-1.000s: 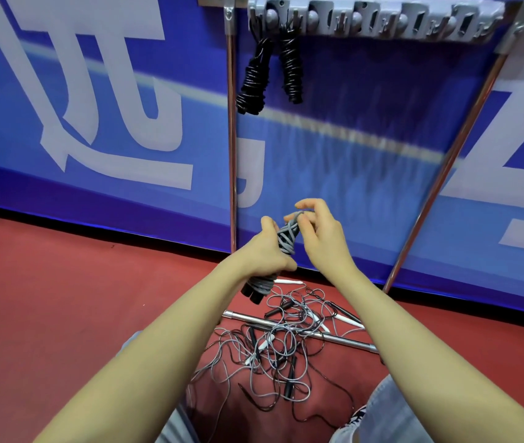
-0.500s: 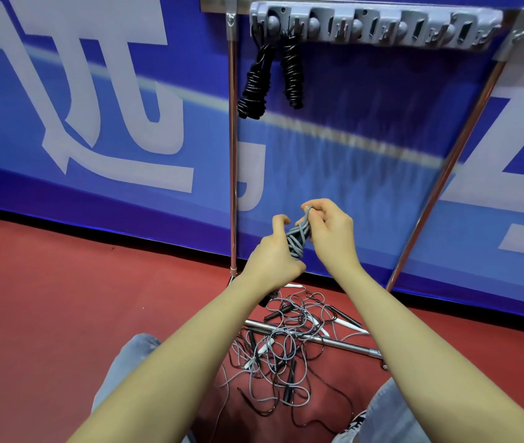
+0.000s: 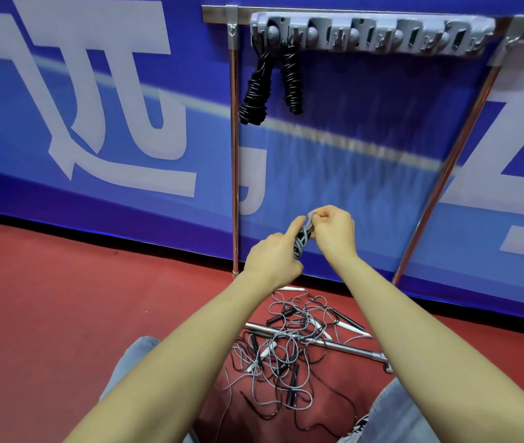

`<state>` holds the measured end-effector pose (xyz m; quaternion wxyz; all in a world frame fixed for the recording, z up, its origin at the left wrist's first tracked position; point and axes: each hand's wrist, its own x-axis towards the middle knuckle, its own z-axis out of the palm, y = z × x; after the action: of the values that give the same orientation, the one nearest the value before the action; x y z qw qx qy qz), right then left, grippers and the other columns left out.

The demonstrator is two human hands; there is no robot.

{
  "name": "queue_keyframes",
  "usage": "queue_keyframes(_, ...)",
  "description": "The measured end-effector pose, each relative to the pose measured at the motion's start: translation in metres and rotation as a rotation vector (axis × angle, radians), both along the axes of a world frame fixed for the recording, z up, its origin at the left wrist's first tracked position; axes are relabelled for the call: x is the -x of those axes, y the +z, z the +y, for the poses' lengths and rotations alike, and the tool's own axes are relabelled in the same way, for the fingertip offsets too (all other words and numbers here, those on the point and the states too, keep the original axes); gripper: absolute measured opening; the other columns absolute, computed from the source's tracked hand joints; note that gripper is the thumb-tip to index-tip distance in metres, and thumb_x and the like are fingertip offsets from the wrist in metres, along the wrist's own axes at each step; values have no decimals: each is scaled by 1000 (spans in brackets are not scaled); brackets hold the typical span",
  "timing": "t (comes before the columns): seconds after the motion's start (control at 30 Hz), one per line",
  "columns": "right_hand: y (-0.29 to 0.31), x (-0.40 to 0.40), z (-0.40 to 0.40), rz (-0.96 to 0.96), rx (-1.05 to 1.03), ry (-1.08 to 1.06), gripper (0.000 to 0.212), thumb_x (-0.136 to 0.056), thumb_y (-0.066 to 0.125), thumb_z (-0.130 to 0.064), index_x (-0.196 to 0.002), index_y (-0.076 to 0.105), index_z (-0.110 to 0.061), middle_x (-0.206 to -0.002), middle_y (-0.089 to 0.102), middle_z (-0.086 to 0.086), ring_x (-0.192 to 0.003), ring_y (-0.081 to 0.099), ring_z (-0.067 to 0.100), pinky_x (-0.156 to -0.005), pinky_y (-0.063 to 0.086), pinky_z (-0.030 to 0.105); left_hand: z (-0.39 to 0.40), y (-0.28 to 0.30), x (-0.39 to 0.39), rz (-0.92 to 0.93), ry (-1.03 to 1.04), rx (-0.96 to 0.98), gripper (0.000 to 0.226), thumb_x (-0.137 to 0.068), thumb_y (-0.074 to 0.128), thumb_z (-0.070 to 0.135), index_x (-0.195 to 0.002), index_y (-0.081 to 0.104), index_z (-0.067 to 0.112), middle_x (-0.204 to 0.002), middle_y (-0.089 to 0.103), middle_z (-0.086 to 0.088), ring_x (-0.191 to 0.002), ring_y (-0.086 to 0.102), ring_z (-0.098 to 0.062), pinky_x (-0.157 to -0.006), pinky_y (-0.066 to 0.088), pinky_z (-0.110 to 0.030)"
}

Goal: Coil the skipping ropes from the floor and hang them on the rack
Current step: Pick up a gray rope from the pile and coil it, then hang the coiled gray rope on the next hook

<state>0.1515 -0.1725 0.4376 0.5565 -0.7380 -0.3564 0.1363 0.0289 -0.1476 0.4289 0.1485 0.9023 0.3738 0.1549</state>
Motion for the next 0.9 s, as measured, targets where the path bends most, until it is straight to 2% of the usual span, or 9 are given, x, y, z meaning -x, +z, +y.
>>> queue_keyframes(0.07, 1, -2, 0, -14, -14, 1, 31, -78, 43, 6, -63, 62, -14, -72, 67, 13, -71, 65, 32, -67, 57, 40, -2, 0, -2, -12, 19, -20, 74, -77, 55, 14, -142, 23, 29, -96, 55, -9, -84, 57, -34, -60, 37, -32)
queue_keyframes(0.17, 14, -6, -1, -4, -91, 54, 20, -82, 50, 3, -75, 64, -8, -71, 67, 11, -57, 62, 11, -55, 50, 20, -3, 3, -3, -78, 61, -13, 64, -81, 54, 18, -138, 25, 29, -103, 52, -8, -89, 56, -35, -63, 39, -33)
queue_keyframes(0.27, 35, -10, 3, -38, -144, 72, 12, -81, 55, -1, -76, 65, -7, -70, 69, 10, -58, 64, 13, -61, 51, 26, 7, 16, -8, -230, 33, 138, 55, -85, 51, 30, -134, 26, 33, -107, 50, -8, -89, 55, -35, -70, 43, -37)
queue_keyframes(0.33, 51, -12, 8, -56, -168, 88, 12, -80, 57, -2, -74, 66, -7, -70, 70, 10, -59, 64, 15, -63, 52, 28, 18, 30, -15, -407, 13, 302, 39, -83, 44, 39, -119, 30, 35, -102, 55, -11, -83, 57, -33, -69, 44, -37)
queue_keyframes(0.4, 69, -14, 12, -86, -176, 112, 13, -80, 58, -2, -74, 67, -7, -70, 70, 9, -59, 64, 15, -63, 54, 29, 29, 44, -21, -501, 23, 367, 22, -89, 37, 42, -109, 33, 34, -99, 59, -10, -82, 56, -26, -66, 40, -35)
queue_keyframes(0.53, 104, -22, 24, -168, -210, 150, 11, -80, 61, -2, -74, 70, -6, -68, 69, 8, -63, 66, 19, -70, 58, 38, 51, 81, -32, -565, -3, 348, 22, -97, 36, 42, -107, 44, 23, -96, 56, -4, -81, 52, -17, -62, 37, -29)
queue_keyframes(0.67, 137, -34, 41, -259, -215, 141, 12, -78, 63, -5, -73, 69, -13, -69, 69, 2, -70, 67, 22, -73, 56, 38, 73, 118, -47, -708, -50, 319, 24, -95, 50, 34, -111, 51, 16, -112, 57, 0, -102, 55, -14, -81, 43, -26)
queue_keyframes(0.8, 172, -49, 59, -243, -295, 138, 17, -79, 63, -3, -71, 70, -17, -67, 69, -2, -64, 65, 12, -64, 55, 26, 92, 158, -68, -810, -72, 259, 11, -93, 55, 21, -98, 59, 12, -99, 66, -1, -97, 60, -15, -84, 47, -27)
queue_keyframes(0.9, 193, -66, 77, -264, -326, 134, 23, -81, 62, -2, -69, 68, -21, -66, 69, -1, -60, 63, 10, -64, 53, 24, 111, 182, -87, -872, -56, 223, 10, -89, 59, 21, -89, 60, 11, -84, 64, 0, -79, 58, -16, -73, 47, -31)
